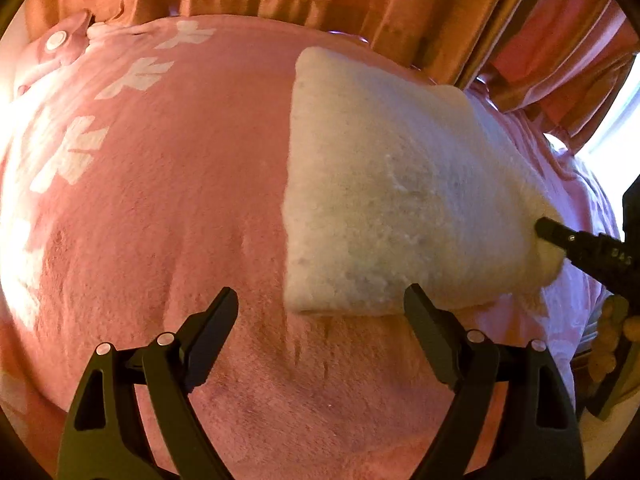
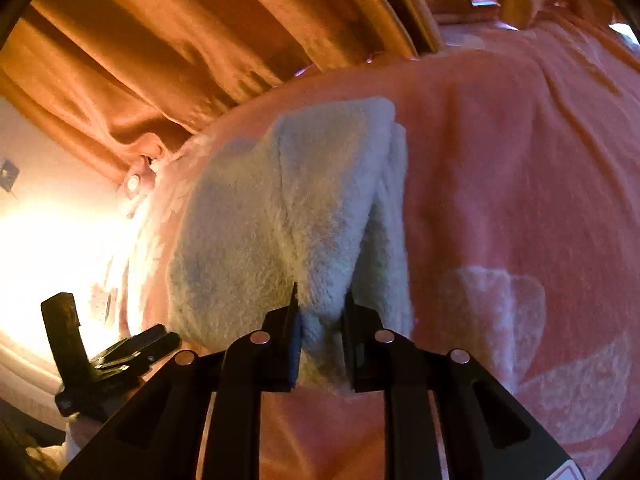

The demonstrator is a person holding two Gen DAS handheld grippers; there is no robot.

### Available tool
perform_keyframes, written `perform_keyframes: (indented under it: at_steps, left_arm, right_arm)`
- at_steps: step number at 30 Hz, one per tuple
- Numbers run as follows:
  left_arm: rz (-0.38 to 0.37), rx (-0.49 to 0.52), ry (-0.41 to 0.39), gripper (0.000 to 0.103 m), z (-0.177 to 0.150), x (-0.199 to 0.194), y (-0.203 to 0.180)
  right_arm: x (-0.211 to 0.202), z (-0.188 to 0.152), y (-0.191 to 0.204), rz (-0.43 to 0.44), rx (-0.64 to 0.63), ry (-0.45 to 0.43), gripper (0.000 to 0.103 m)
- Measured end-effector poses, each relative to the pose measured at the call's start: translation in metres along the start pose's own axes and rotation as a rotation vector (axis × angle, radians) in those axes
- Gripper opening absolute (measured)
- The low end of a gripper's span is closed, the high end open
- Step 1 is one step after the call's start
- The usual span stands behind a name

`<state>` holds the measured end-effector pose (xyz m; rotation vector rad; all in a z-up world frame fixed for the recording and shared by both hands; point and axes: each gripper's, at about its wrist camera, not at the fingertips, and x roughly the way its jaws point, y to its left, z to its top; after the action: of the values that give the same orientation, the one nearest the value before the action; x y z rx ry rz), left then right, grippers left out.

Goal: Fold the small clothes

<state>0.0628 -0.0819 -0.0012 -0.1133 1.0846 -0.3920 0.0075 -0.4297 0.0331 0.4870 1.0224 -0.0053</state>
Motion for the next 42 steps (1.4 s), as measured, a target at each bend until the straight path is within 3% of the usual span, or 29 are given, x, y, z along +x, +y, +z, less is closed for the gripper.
perform_keyframes:
  at_steps: [1, 2, 4, 5, 6, 8, 9, 16, 19, 20, 24, 42]
  left_arm:
    - [0.002, 0.000, -0.001, 0.083, 0.000, 0.000, -0.001]
    - [0.002, -0.002, -0.004, 0.083, 0.001, 0.000, -0.001]
    - [-0.007, -0.003, -0.016, 0.083, 0.004, -0.003, -0.002]
    - [-0.009, -0.003, -0.032, 0.083, 0.006, -0.006, -0.002]
    - [-0.023, -0.006, -0.045, 0.085, 0.008, -0.008, -0.001]
    - [-0.070, -0.028, -0.049, 0.087, 0.015, -0.008, 0.000]
    - [-0.091, -0.042, -0.043, 0.087, 0.020, -0.005, 0.001]
    - [-0.097, -0.043, 0.012, 0.092, 0.054, 0.032, -0.012]
    - [-0.073, -0.030, 0.021, 0.095, 0.063, 0.047, -0.018]
    - [-0.072, -0.021, 0.026, 0.096, 0.065, 0.052, -0.020]
    - [-0.056, -0.001, 0.040, 0.098, 0.071, 0.070, -0.024]
    - [-0.072, -0.031, 0.016, 0.098, 0.073, 0.084, -0.025]
  right_arm:
    - [0.021, -0.001, -0.005, -0.049, 0.002, 0.074, 0.019]
    - [0.029, -0.004, -0.011, -0.038, 0.022, 0.098, 0.020]
    - [0.014, 0.000, -0.011, 0.001, 0.039, 0.052, 0.022]
    - [0.004, 0.002, -0.008, 0.007, 0.032, 0.015, 0.032]
    - [-0.006, 0.001, -0.005, -0.006, 0.033, -0.021, 0.050]
    - [-0.020, 0.003, -0.007, -0.041, 0.052, -0.091, 0.072]
    - [-0.022, 0.003, -0.007, -0.041, 0.063, -0.104, 0.074]
    - [0.038, 0.012, -0.016, 0.038, 0.206, 0.005, 0.074]
    - [0.059, 0.012, -0.018, 0.064, 0.241, 0.024, 0.080]
    - [0.060, 0.013, -0.017, 0.081, 0.245, 0.007, 0.086]
    - [0.061, 0.014, -0.015, 0.079, 0.223, -0.004, 0.088]
    - [0.064, 0.012, -0.011, 0.091, 0.227, -0.028, 0.088]
